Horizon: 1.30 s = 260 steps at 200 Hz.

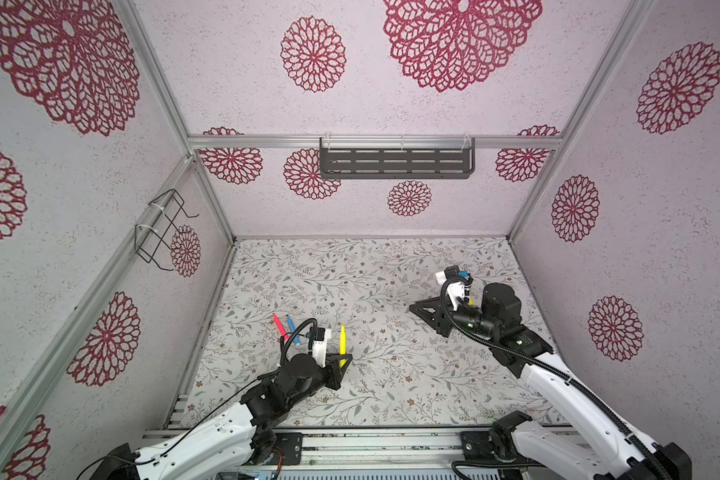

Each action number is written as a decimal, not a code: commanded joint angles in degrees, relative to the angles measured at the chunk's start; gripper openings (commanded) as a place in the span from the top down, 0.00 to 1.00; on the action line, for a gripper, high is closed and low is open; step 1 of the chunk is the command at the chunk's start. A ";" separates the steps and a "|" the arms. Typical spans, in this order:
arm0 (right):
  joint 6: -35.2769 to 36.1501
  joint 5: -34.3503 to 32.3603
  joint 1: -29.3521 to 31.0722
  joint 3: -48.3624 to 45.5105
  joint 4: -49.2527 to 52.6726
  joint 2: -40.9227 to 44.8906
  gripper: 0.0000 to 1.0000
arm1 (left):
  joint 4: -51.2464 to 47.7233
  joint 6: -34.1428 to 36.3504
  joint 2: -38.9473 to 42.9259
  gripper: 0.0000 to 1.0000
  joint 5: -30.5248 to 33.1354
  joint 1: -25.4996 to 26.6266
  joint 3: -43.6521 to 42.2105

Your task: Insert the pens into the pen caps

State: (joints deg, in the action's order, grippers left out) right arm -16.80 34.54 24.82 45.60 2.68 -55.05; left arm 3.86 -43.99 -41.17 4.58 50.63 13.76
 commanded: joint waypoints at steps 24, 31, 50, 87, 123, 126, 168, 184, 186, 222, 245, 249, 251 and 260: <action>2.77 -29.34 -3.52 2.05 21.35 -0.26 1.00 | 0.90 0.07 1.59 1.00 1.15 0.67 -0.59; 1.37 -30.64 -4.75 1.70 21.89 -0.85 1.00 | 0.92 -0.04 1.67 1.00 1.20 0.68 -0.58; -0.84 -28.78 -7.43 1.06 21.94 -3.85 1.00 | 0.95 0.12 1.56 1.00 1.11 0.69 -0.57; -3.14 -26.35 -7.85 1.29 18.80 -11.69 1.00 | 0.54 0.13 1.60 1.00 0.70 0.63 -0.25; -2.59 -28.99 -8.14 3.41 18.44 -22.33 1.00 | -0.39 -0.57 3.18 1.00 0.69 0.61 -0.39; -2.58 -29.30 -8.13 3.76 18.70 -23.30 1.00 | -0.54 -0.57 3.41 1.00 0.82 0.65 -0.42; -1.58 -34.82 -8.11 7.30 20.89 -31.85 1.00 | -2.95 -0.91 6.45 1.00 1.36 0.65 -0.70; -1.51 -36.42 -8.12 7.46 20.24 -33.34 1.00 | -3.33 -1.00 7.15 1.00 1.63 0.64 -0.84; -1.43 -36.47 -8.08 7.54 20.21 -33.56 1.00 | -3.33 -1.01 7.24 1.00 1.59 0.66 -0.86; -0.82 -37.01 -8.06 7.22 19.78 -37.10 1.00 | -3.42 -1.01 6.77 1.00 1.64 0.68 -0.33; -0.69 -38.02 -8.10 7.06 19.66 -37.97 0.99 | -3.25 -0.84 6.08 1.00 1.40 0.63 -0.14; -0.65 -38.21 -8.04 7.08 19.73 -38.09 0.99 | -3.16 -0.82 6.00 1.00 1.40 0.65 -0.14; -0.62 -38.32 -8.03 7.05 19.69 -38.07 0.99 | -3.16 -0.79 5.94 1.00 1.44 0.69 -0.14; -0.61 -38.65 -8.06 7.09 19.71 -38.33 0.98 | -3.15 -0.75 5.93 1.00 1.47 0.63 -0.11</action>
State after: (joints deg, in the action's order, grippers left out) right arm -18.00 -1.52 17.02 51.99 21.91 -93.49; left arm 0.80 -44.45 -34.96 5.48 50.63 13.63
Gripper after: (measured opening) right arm 0.161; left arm 0.183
